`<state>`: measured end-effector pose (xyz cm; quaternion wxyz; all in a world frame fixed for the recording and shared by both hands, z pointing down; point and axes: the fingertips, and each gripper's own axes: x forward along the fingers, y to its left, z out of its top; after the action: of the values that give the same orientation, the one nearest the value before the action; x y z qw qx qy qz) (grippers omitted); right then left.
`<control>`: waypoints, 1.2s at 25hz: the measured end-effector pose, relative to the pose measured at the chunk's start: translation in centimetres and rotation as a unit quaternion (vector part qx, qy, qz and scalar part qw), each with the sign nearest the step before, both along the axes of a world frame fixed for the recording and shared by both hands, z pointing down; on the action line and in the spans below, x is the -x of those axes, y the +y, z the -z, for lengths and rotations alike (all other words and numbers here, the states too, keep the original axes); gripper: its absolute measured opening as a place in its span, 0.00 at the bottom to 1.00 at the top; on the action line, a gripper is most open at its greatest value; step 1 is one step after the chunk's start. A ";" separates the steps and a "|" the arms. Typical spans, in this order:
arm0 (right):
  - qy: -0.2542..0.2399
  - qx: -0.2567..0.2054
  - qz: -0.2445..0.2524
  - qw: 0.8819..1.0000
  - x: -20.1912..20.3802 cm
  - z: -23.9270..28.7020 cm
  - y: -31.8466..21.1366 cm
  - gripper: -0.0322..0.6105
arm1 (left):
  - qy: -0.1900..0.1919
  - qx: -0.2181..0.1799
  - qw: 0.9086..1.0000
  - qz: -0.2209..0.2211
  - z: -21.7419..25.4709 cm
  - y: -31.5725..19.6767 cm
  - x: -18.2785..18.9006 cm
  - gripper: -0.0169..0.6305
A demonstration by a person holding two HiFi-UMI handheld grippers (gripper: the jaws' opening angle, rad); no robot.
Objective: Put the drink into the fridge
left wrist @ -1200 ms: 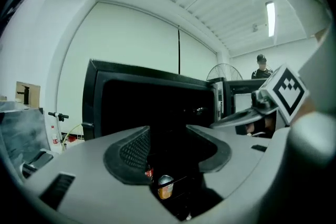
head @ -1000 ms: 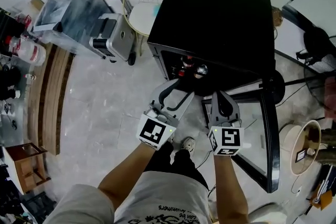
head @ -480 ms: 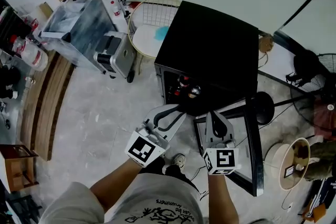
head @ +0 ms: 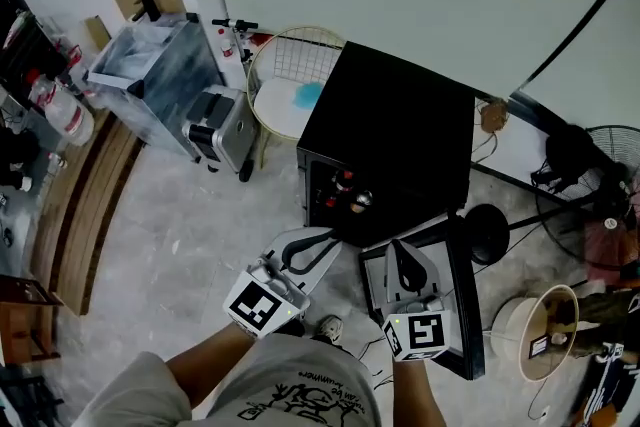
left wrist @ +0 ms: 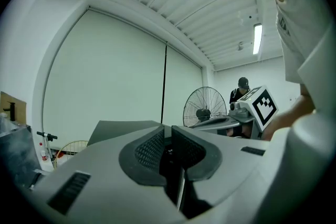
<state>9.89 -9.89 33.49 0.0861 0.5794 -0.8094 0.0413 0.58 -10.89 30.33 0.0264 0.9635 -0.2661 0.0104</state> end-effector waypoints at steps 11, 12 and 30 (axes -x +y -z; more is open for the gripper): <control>-0.001 -0.017 0.020 1.000 0.7 4.6 2.3 0.06 | 0.005 0.003 1.000 -0.021 3.2 2.4 0.0 0.09; -0.002 -0.019 0.022 1.000 0.8 5.0 2.4 0.06 | 0.006 0.004 1.000 -0.023 3.5 2.6 -0.1 0.09; 0.004 -0.031 0.044 0.999 1.7 8.7 5.0 0.06 | 0.023 0.003 1.000 0.004 6.6 4.5 0.3 0.09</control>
<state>8.23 -4.87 24.77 0.0732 0.5455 -0.8348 0.0104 0.23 -6.34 23.77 0.0353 0.9623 -0.2694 -0.0109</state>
